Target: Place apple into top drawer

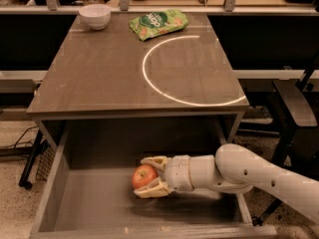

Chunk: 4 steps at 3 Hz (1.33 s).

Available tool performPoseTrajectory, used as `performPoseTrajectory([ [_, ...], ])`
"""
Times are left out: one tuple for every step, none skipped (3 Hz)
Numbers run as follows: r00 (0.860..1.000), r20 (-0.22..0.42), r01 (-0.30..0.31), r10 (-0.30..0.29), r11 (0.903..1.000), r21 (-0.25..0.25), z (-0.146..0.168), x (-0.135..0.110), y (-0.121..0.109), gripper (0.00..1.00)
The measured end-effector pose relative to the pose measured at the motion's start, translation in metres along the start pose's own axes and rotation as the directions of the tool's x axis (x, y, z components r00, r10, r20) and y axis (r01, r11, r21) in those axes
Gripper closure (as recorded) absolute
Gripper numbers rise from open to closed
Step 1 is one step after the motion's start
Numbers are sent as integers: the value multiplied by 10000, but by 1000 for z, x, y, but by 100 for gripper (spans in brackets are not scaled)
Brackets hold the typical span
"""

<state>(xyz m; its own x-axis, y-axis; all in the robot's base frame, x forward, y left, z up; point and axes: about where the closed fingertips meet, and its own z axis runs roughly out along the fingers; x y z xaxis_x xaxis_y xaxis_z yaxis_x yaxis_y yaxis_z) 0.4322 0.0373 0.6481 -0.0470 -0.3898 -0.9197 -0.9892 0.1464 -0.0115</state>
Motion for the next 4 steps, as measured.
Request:
performPoseTrajectory([
  [10000, 2, -16, 16, 10000, 24, 0, 0, 3, 0],
  [9999, -127, 2, -1, 10000, 80, -2, 0, 4, 0],
  [9967, -805, 182, -138, 9984, 539, -35, -11, -11, 0],
  [9856, -1679, 472, -219, 9878, 1486, -97, -31, -34, 0],
])
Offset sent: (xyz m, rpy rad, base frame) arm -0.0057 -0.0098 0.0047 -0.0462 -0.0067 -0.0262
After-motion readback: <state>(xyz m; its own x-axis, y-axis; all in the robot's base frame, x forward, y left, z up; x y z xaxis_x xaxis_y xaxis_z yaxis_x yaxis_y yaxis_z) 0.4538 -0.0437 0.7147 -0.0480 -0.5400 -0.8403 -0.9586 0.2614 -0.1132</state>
